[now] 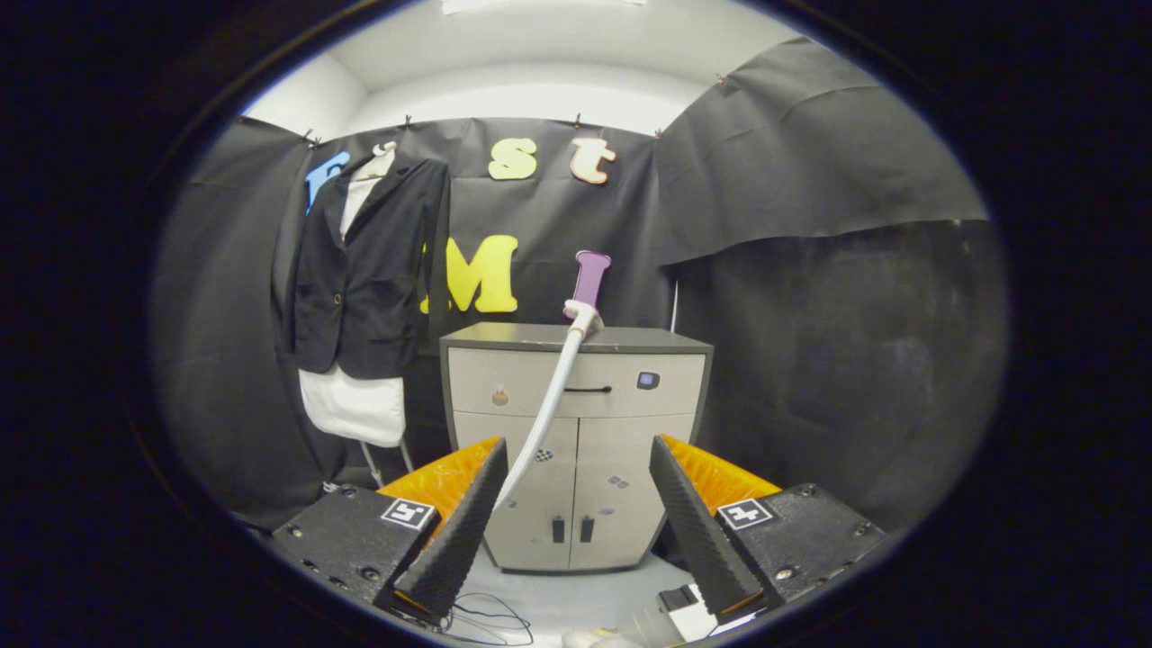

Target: Iron the clothes twice with a garment steamer, once on the left side and once on the right side.

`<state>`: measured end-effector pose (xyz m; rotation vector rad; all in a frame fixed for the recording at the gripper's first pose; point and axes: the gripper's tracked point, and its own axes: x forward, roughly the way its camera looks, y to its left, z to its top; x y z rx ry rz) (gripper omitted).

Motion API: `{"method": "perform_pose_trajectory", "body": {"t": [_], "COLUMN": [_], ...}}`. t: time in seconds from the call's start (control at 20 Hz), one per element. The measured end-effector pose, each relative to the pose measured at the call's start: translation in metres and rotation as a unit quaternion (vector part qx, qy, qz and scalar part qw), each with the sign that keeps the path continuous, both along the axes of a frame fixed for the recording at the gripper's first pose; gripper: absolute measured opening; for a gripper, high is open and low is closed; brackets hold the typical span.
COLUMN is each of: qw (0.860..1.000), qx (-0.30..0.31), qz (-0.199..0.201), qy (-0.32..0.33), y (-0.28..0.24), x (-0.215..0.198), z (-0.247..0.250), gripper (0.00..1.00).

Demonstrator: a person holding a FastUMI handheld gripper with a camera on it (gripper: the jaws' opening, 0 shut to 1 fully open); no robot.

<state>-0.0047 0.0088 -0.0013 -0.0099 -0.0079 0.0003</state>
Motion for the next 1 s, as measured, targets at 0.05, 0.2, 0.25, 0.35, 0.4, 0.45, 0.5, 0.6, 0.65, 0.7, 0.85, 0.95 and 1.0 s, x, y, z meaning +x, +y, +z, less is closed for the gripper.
{"method": "perform_pose_trajectory", "body": {"t": [0.05,0.2,0.25,0.35,0.4,0.45,0.5,0.6,0.65,0.7,0.85,0.95,1.0], "qw": [1.000,1.000,1.000,1.000,1.000,1.000,1.000,0.999,0.999,0.999,0.999,0.998,0.999], "qx": [-0.001,0.000,0.002,0.004,0.005,0.004,0.003,0.003,0.004,0.004,0.002,0.000,0.001], "qz": [-0.002,-0.008,-0.012,-0.018,-0.022,-0.025,-0.030,-0.036,-0.040,-0.044,-0.053,-0.054,-0.052], "qy": [-0.001,-0.003,-0.003,-0.003,-0.003,-0.003,-0.004,-0.005,-0.004,-0.006,-0.013,-0.015,-0.015], "y": [0.001,0.002,0.002,0.002,0.003,0.004,0.004,0.008,0.009,0.010,0.016,0.018,0.019], "x": [-0.001,-0.005,-0.006,-0.007,-0.008,-0.010,-0.011,-0.015,-0.017,-0.019,-0.026,-0.023,-0.016], "z": [0.001,0.002,0.002,0.002,0.002,0.003,0.004,0.007,0.010,0.012,0.022,0.031,0.038], "gripper": [0.99,0.99,0.99,0.99,0.99,0.99,0.99,0.99,0.99,0.99,0.99,0.99,0.99]}}
